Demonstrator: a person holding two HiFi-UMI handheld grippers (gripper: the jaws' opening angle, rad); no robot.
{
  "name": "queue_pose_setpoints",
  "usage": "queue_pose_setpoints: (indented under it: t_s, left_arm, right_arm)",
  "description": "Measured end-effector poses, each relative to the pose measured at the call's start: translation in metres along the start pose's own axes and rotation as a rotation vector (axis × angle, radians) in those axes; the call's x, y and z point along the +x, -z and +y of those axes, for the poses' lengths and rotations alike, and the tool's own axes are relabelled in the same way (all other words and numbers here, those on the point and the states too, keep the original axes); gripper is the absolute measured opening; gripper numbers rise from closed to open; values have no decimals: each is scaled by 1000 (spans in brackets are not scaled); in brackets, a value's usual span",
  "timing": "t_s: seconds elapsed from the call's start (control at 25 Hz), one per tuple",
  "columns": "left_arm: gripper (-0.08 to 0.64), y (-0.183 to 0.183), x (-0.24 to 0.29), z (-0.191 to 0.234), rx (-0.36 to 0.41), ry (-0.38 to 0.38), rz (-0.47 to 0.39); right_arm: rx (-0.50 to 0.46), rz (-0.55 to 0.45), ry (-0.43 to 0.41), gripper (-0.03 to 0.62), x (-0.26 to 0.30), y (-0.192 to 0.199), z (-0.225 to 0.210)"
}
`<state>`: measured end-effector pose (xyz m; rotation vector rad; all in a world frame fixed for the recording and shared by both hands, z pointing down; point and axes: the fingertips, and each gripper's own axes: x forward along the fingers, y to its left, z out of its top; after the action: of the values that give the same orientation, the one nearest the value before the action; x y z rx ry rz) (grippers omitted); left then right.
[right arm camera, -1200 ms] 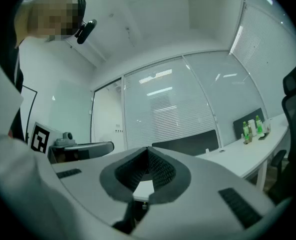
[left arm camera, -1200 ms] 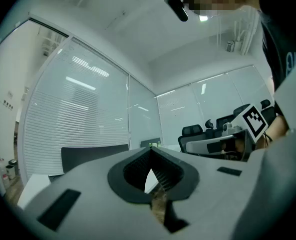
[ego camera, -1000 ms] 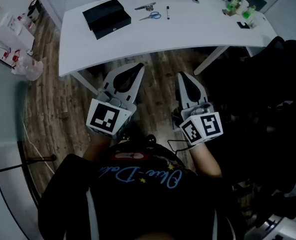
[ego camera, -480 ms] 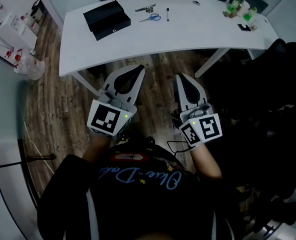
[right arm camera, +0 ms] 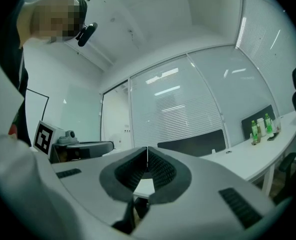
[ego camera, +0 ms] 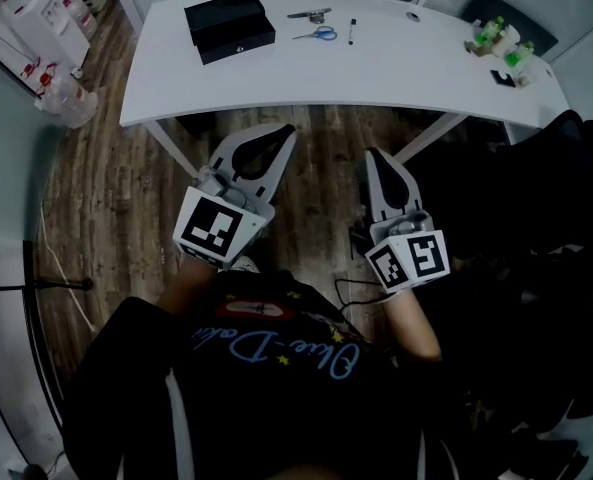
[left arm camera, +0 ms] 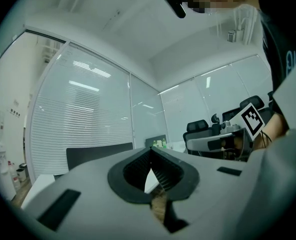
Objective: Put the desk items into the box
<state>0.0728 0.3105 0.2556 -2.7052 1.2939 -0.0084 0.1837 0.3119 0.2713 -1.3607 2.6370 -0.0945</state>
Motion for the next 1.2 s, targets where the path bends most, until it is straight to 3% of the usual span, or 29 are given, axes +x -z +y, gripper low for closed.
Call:
queue_pose_setpoints:
  t_s: [0.28, 0.72, 1.2]
  left_arm:
    - [6, 10, -3, -2, -3, -35, 21]
    - [6, 13, 45, 27, 9, 22, -1]
    - [6, 25, 113, 87, 6, 97, -18]
  right_arm:
    - [21, 39, -51, 11, -1, 17, 2]
    - [40, 48, 33, 11, 31, 19, -34]
    - [56, 52, 113, 11, 108, 27, -77]
